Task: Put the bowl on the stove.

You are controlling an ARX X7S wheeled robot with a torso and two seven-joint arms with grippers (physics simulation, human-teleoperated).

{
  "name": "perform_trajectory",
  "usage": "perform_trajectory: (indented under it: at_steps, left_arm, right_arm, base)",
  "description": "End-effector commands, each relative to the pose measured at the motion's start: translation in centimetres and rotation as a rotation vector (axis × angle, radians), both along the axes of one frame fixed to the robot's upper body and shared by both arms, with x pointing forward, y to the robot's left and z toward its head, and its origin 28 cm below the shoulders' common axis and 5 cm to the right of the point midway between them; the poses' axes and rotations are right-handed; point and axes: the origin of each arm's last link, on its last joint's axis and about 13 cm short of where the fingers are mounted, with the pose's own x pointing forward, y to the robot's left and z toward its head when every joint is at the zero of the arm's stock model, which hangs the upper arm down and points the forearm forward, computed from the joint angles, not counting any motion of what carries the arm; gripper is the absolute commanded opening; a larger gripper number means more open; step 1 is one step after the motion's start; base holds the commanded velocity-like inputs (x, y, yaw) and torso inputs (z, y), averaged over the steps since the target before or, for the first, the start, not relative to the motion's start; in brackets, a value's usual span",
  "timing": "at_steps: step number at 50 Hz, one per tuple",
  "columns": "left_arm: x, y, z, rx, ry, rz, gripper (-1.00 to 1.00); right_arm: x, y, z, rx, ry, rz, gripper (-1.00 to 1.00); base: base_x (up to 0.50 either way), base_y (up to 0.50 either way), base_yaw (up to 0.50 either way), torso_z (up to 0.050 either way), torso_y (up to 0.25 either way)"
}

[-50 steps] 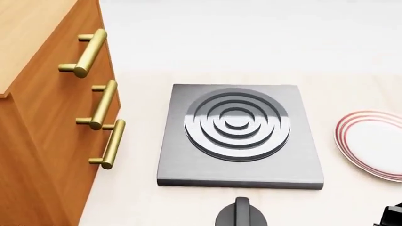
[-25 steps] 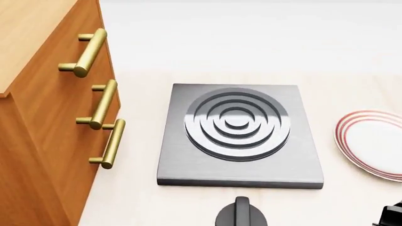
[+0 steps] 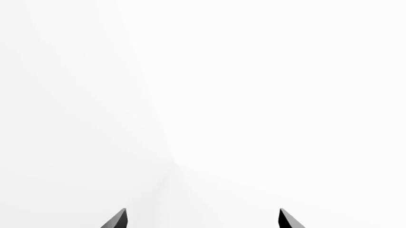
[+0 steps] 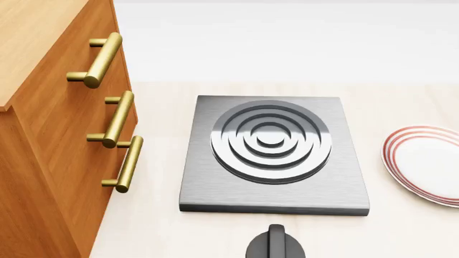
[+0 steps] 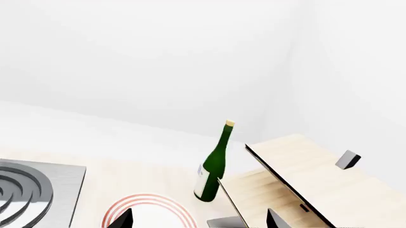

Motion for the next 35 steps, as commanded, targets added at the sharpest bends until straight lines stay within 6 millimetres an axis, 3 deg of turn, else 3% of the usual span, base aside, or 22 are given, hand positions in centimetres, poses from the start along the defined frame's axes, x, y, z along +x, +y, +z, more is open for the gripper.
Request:
perform_trajectory:
  at_steps: [1, 9, 24, 35]
  left_arm:
    - [0.2, 0.2, -0.2, 0.007, 0.019, 0.042, 1.0]
    - [0.3, 0.3, -0.3, 0.004, 0.022, 0.043, 1.0]
    - [0.2, 0.2, -0.2, 0.007, 0.021, 0.043, 1.0]
    - [0.2, 0.2, -0.2, 0.004, 0.016, 0.041, 1.0]
  right_arm:
    - [-0.3, -1.4, 3.9, -0.085, 0.065, 0.06, 1.0]
    - [-0.9, -2.4, 6.3, -0.148, 0.146, 0.14, 1.0]
    - [-3.9, -5.0, 7.5, -0.233, 0.443, 0.199, 1.0]
    - [-8.1, -6.9, 7.7, -0.166, 0.618, 0.221, 1.0]
  base:
    - [0.0, 0.0, 0.0, 0.0, 0.0]
    - [0.0, 0.0, 0.0, 0.0, 0.0]
    - [0.0, 0.0, 0.0, 0.0, 0.0]
    - [0.0, 0.0, 0.0, 0.0, 0.0]
